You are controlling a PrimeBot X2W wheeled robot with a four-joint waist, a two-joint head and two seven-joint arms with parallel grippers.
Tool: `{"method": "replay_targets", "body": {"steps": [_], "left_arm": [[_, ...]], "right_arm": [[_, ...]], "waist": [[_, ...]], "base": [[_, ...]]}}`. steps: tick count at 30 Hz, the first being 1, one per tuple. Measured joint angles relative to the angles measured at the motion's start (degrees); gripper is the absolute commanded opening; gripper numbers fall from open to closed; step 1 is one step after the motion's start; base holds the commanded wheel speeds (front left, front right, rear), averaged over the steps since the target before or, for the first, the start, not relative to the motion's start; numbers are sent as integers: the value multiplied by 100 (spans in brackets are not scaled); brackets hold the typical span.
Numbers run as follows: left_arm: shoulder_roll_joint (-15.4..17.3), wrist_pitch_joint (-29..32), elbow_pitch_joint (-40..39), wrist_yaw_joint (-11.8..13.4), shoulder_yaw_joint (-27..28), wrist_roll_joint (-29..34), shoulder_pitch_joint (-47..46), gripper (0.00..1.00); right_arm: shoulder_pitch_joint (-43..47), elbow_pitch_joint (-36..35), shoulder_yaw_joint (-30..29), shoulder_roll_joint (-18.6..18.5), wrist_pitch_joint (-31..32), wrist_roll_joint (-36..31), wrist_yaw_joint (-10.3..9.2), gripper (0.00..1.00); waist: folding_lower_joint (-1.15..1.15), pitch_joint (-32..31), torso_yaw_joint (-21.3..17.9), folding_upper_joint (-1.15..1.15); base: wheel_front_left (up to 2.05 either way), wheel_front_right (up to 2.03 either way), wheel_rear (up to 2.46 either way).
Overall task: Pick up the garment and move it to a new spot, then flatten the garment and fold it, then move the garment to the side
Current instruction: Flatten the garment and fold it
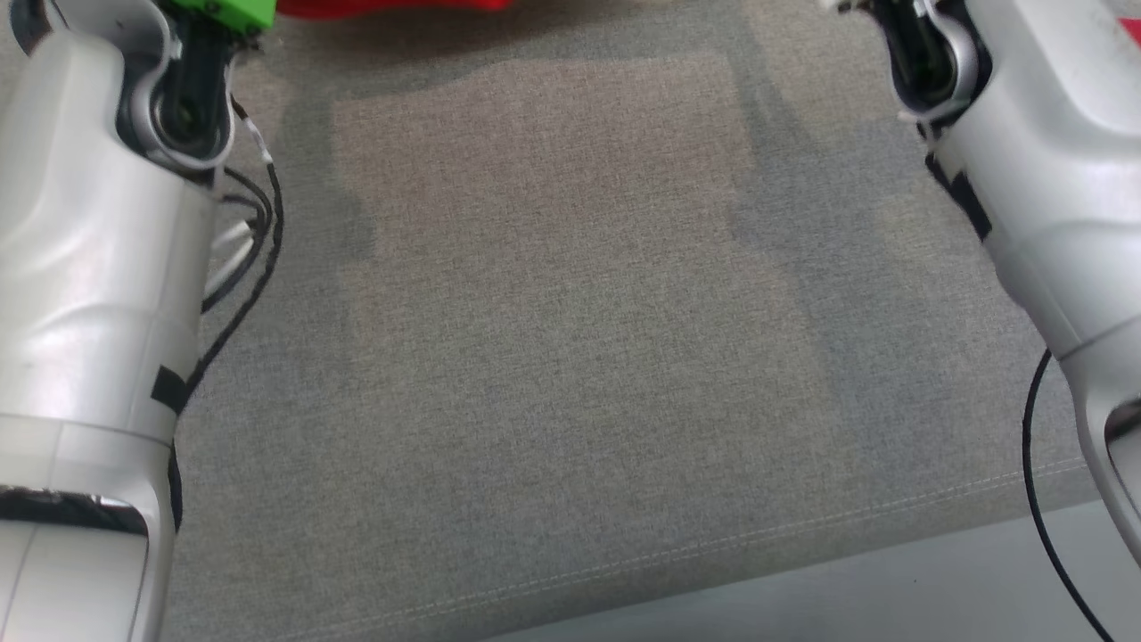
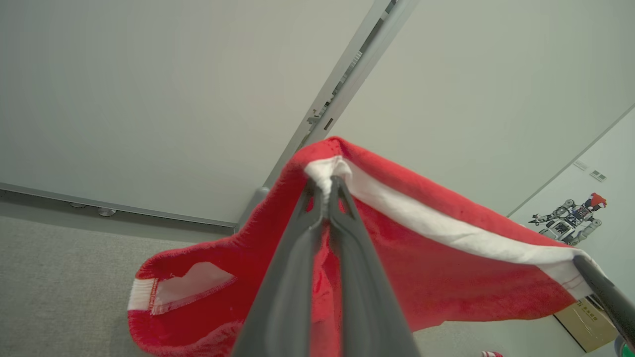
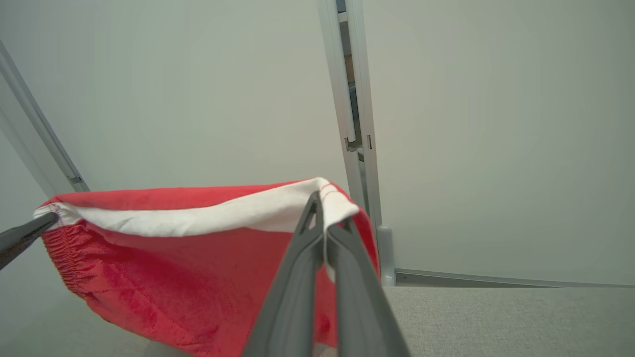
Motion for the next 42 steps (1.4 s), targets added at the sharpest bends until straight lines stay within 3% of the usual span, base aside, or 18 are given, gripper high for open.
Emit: {"method": "replay_targets", "body": {"steps": [6, 12, 18, 28, 36, 42], "left_arm": [[55, -38, -784, -25, -353, -493, 1107, 0], [711, -254, -1887, -26, -909, -638, 2578, 0], [1048, -655, -2486, -26, -1227, -525, 3947, 0], [933, -937, -3254, 386, -985, -178, 5938, 0], [757, -954, -4247, 615, -437, 399, 7435, 0], [829, -955, -5010, 814, -286, 566, 8264, 0]], "right_arm": [[1367, -1189, 569, -561, 80, 740, -2, 0], [2735, -2461, 860, -1244, 79, 1280, -4, 0], [4097, -3256, 742, -1740, 31, 1274, -4, 0], [6174, -4146, 212, -1892, 129, 895, -4, 0], [7823, -5257, -525, -1863, 716, 584, -4, 0], [8829, -6288, -1367, -1712, 1411, 259, -4, 0]], "waist": [[0, 4, -16, 0], [-1, -249, 63, 0], [-1, -581, 164, 0], [-1, -1229, 280, 0], [-2, -1687, 339, 0], [-2, -1864, 407, 0]], "base": [[0, 0, 0], [0, 0, 0], [0, 0, 0], [0, 0, 0], [0, 0, 0], [0, 0, 0]]}}
